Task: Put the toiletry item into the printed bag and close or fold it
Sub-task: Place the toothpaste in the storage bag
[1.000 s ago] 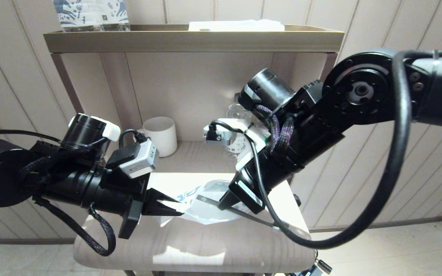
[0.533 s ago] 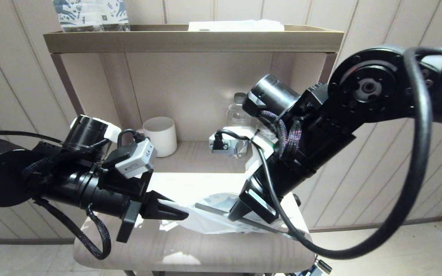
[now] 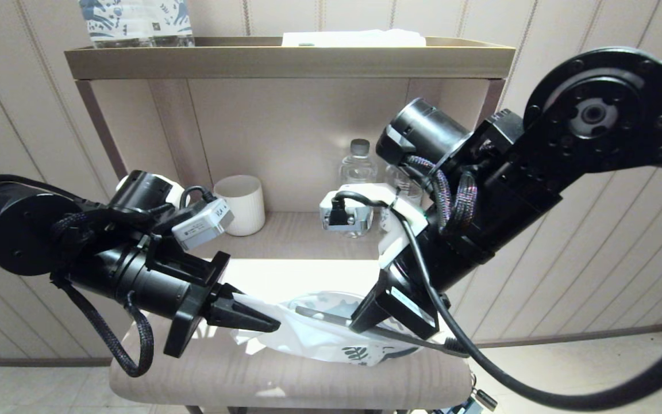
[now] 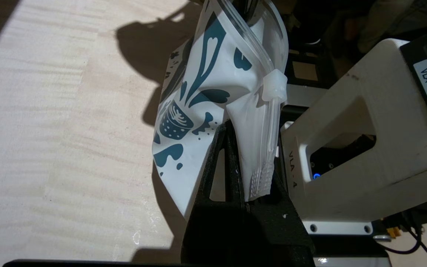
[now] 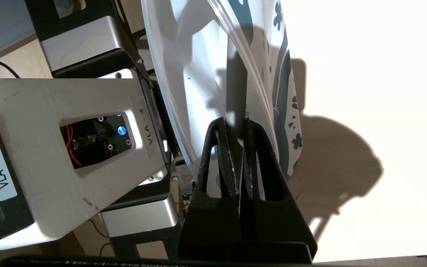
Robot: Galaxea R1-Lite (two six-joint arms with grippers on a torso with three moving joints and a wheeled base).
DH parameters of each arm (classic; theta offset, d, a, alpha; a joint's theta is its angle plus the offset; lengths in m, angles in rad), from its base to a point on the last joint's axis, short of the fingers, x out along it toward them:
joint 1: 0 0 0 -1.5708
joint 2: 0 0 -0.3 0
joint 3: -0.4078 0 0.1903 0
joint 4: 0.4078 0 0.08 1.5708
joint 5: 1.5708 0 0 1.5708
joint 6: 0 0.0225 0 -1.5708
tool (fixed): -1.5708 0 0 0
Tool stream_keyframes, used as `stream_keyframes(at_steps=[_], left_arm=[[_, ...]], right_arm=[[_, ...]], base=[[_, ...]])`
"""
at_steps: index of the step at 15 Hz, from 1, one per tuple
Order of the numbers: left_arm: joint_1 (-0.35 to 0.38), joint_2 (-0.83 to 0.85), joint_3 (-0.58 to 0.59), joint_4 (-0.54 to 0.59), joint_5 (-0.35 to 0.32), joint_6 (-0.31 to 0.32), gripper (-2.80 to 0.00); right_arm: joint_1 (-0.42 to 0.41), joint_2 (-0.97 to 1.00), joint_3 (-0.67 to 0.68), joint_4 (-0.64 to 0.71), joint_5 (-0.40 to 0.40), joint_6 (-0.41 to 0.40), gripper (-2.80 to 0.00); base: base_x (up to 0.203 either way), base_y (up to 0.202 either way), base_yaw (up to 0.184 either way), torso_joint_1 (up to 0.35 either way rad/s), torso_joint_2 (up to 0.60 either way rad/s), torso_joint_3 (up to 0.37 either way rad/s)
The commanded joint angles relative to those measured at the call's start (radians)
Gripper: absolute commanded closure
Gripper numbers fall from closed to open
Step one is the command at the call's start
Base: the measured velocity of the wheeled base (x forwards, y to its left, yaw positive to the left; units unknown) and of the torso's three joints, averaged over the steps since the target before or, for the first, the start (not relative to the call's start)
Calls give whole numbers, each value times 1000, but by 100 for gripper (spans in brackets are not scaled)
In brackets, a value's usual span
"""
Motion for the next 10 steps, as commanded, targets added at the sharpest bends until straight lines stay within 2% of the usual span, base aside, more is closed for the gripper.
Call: stream_keyframes(at_steps=[1,4,7,10], left_arm=[[7,10,-3,4,-25,4,0],[18,12,-11,24,-55,0,0],[21,27,-44,88,-63,1,0],[22,40,-53,89,-63,0,0]], right_arm=[[-3,3,0,6,12,-10,0],[-9,11,0,-6,38,-23,0],[-11,2,0,-20,41,-47,0],[1,-15,0,-25,42,-59,0]], base=[[0,0,0,0,0,0],[0,0,0,0,0,0],[0,0,0,0,0,0],[0,0,0,0,0,0]])
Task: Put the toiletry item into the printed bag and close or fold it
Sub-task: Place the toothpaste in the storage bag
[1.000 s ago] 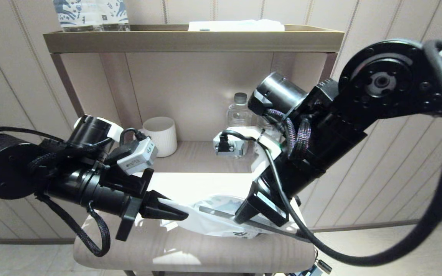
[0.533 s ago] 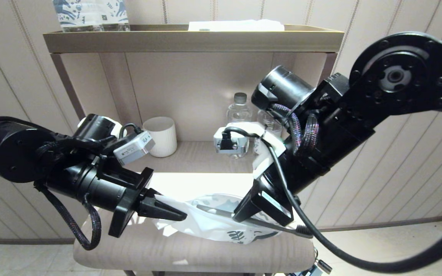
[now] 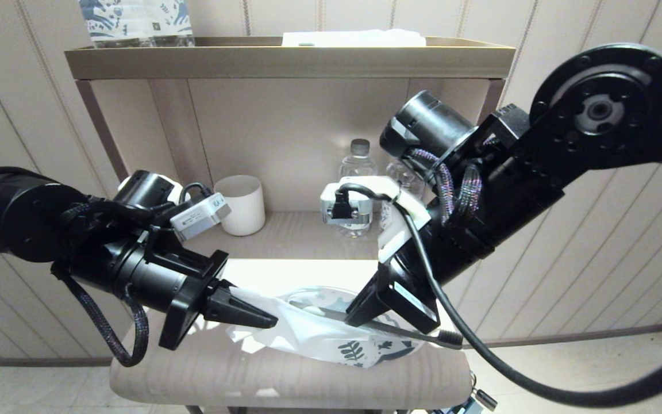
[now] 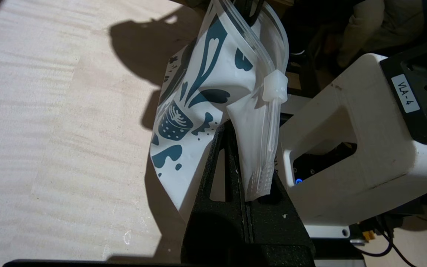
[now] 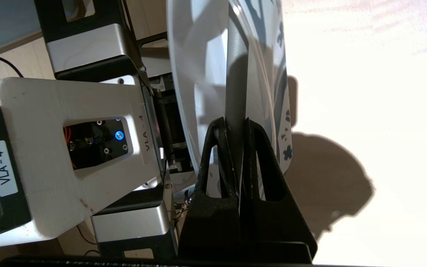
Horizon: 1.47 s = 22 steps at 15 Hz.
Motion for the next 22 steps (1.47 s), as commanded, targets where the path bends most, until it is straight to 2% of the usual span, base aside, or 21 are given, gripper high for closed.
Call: stream_keyframes(at_steps=[1,11,12,13,22], left_arm=[[0,10,-5,3,-7,4,0],[0,19,-15,4,-5,3,0],[0,20,-16,4,-5,2,0],[0,20,-17,4,-5,3,0],[0,28,-18,4,-2,3,0]], right_arm=[[8,-5,0,3,4,-5,0],[-1,10,3,-28,12,-8,0],[-1,9,8,-31,12,-8,-77],[1,12,5,-39,14,-6,-280],[-2,8,5,-67,27,1,-280]], base=[[0,0,0,0,0,0],[0,0,0,0,0,0],[0,0,0,0,0,0],[0,0,0,0,0,0],[0,0,0,0,0,0]])
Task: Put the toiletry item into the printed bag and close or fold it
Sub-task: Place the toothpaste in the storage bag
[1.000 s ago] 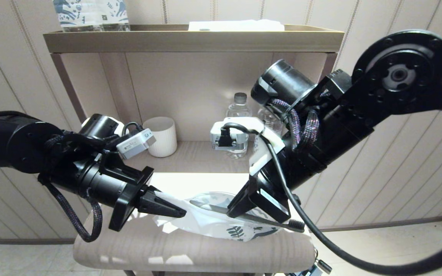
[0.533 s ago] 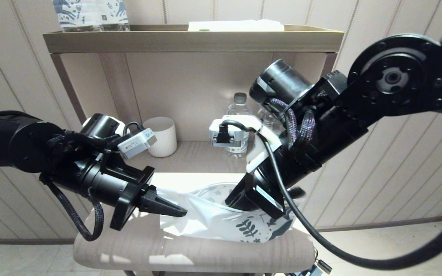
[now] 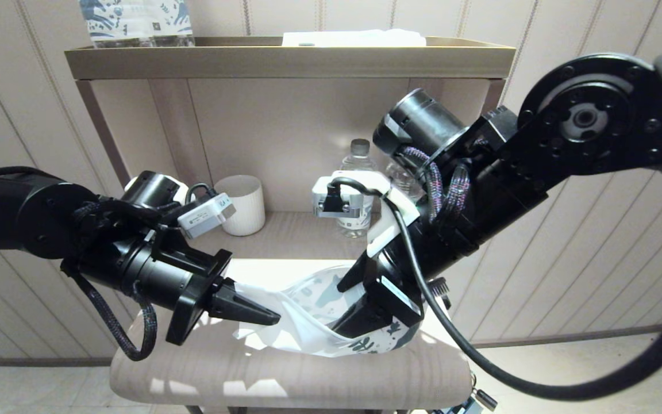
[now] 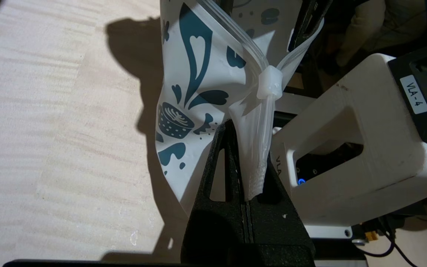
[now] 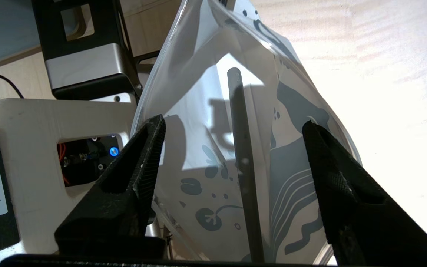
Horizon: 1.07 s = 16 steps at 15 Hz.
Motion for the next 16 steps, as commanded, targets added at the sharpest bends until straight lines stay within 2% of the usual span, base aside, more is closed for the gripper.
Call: stream_keyframes(at_steps=[1,13,16], left_arm=[[0,11,-1,2,-6,5,0],[8,46,-17,0,-9,3,0],[9,44,-16,-5,-9,3,0]], right_arm=[[0,-9,-1,-2,3,-3,-280],[-9,-123,23,-8,17,26,-280],[-62,-180,53,-8,19,33,-280]], base=[[0,0,0,0,0,0],[0,0,0,0,0,0],[0,0,0,0,0,0]])
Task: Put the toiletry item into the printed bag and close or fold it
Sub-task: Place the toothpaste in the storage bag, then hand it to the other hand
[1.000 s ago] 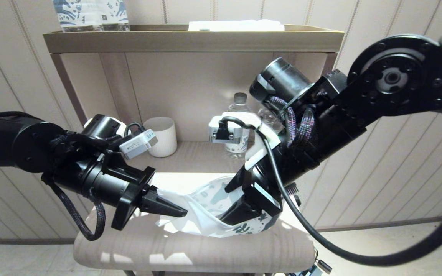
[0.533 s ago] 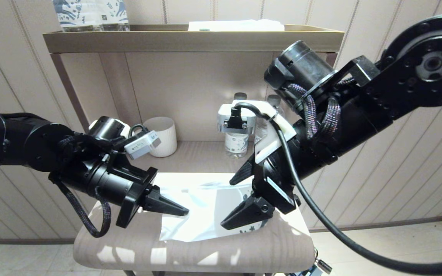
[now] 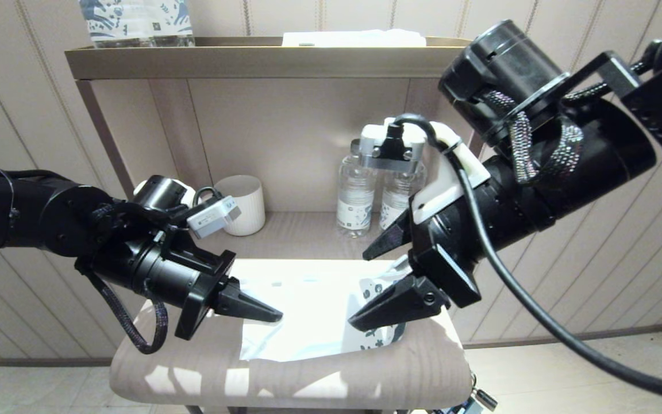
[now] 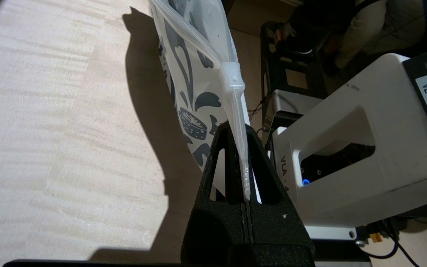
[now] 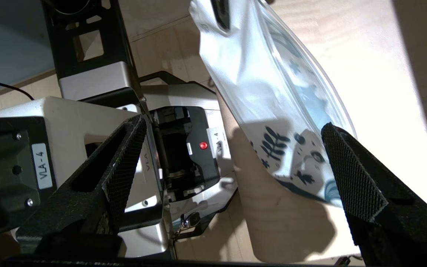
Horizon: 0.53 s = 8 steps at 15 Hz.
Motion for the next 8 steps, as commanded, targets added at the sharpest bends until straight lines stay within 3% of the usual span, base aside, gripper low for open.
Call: stream_keyframes(at_steps=[1,5,8], left_arm=[[0,1,1,2,-7,4,0],[0,-11,1,3,-10,3,0],[4,-24,2,5,-10,3,0]], right_arm=[[-47,-66,50,4,6,-3,-280],[-161,-171,288,-72,70,-6,-280],[-242,-231,488,-238,98,-10,-280]], base=[[0,0,0,0,0,0],[0,0,0,0,0,0],[0,0,0,0,0,0]])
